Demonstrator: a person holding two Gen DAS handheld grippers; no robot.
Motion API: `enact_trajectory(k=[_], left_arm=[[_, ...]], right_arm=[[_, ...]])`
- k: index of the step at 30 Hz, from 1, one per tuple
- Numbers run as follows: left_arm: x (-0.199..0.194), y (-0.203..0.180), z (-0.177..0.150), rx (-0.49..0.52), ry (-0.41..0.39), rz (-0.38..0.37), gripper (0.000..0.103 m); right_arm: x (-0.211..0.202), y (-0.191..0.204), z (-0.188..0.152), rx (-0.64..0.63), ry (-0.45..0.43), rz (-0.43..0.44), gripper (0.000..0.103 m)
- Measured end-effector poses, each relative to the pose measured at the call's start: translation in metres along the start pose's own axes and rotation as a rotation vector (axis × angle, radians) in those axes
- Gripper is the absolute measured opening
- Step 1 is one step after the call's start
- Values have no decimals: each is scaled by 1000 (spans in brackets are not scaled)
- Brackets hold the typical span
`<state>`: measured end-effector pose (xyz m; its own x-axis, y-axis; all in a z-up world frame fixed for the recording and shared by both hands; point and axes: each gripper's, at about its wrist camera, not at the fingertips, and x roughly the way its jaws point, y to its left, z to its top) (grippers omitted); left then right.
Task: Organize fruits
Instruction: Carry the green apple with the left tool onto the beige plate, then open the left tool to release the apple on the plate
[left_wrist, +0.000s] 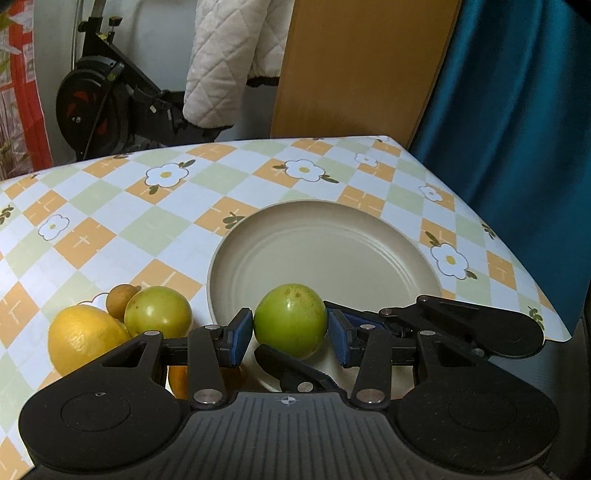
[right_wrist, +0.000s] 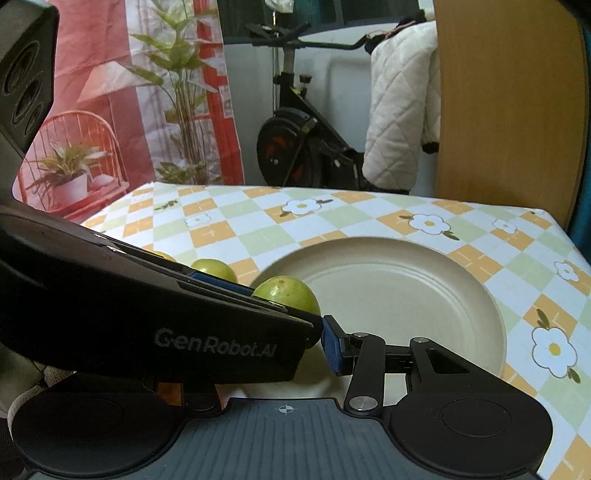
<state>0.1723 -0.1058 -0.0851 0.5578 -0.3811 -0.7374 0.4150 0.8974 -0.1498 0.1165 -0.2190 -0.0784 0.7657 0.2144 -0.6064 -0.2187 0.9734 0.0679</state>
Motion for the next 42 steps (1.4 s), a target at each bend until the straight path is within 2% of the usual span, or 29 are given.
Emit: enact_trajectory(k=[5,15,20,23,27,34,42], left_arm=[[10,9,3,-32,15,-3,48],[15,17,7,-58,11,-10,48],[11,18,8,-71,0,-3,49],[1,19,8,-77,-21,5,50],[-22,23,6,-92,-60,11,55],[-77,27,-12,-94,-143,44,56],[-118,37,-41,-146,-189,109,55]], right_arm=[[12,1,3,-21,37,2,41],[20,4,12,-26,53,-4,41],[17,6,13,-32,68,-7,45],[9,6,14,-18,62,-15,50],[-7,2,12,24,48,-20,51],[-37,4,4,102,13,-9,52],[-66,22,0,77,-21,-11,52]])
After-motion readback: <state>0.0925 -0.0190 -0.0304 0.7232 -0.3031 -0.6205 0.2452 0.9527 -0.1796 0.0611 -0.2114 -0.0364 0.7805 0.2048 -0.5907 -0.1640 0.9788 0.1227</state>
